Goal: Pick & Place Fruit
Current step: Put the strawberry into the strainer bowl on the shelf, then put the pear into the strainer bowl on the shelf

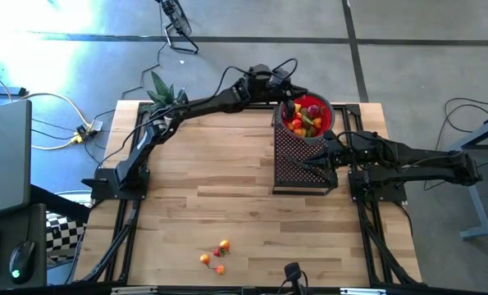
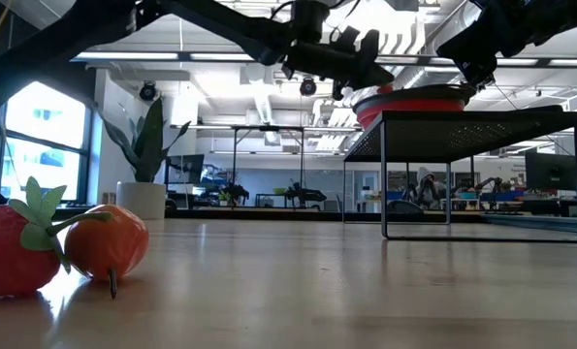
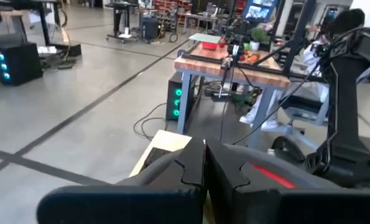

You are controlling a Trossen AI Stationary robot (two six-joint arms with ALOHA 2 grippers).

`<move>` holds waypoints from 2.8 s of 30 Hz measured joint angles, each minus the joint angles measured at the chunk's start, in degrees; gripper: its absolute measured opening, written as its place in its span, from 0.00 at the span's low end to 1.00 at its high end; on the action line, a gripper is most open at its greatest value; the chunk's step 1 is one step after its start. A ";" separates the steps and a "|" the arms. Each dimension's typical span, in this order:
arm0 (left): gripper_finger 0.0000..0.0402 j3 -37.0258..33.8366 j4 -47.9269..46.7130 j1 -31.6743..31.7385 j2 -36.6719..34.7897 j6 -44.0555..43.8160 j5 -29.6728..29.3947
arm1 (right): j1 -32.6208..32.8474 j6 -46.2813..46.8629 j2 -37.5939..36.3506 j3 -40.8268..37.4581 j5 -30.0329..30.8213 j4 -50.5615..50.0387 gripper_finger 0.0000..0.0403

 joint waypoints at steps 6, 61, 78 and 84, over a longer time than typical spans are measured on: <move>0.00 -0.09 -0.28 0.00 0.91 -2.08 -0.29 | 0.00 -0.04 -0.01 0.00 -0.01 -0.15 0.01; 0.01 -0.02 4.81 -0.09 0.81 0.22 10.94 | 0.00 1.62 -0.01 0.00 -0.63 0.22 0.01; 0.00 0.01 -5.34 -2.35 -3.10 3.13 16.54 | 0.00 4.66 -2.79 0.00 -6.67 -0.13 0.01; 0.00 -0.11 -15.14 -6.10 -7.37 7.85 16.79 | 0.01 4.55 -4.63 0.02 -6.71 -1.90 0.01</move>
